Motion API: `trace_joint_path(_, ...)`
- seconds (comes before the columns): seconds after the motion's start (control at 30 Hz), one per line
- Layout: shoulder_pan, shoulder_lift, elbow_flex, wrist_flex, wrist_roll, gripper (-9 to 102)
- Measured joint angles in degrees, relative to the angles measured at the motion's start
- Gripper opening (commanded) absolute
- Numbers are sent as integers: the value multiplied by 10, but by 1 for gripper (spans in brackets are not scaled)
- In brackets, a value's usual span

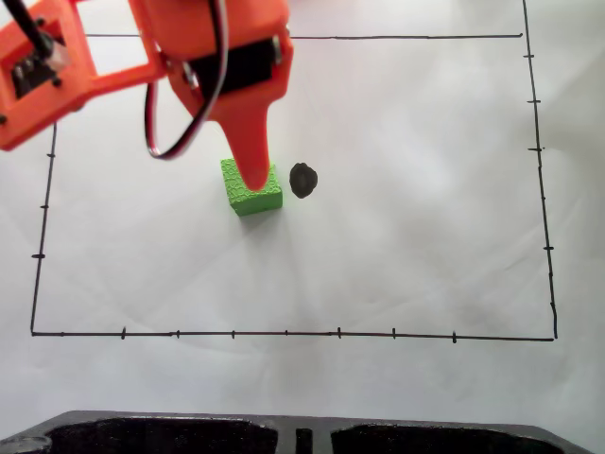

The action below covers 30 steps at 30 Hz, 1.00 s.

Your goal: Grasp the colored block, Place it on the black dot, and then return the arm to the default position.

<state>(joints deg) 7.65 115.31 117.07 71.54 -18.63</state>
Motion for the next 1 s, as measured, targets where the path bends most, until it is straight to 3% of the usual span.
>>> trace_joint_path(0.83,1,-178,-25,-68,14,37)
trace_joint_path(1.0,-3,-184,-32,-84,24,33)
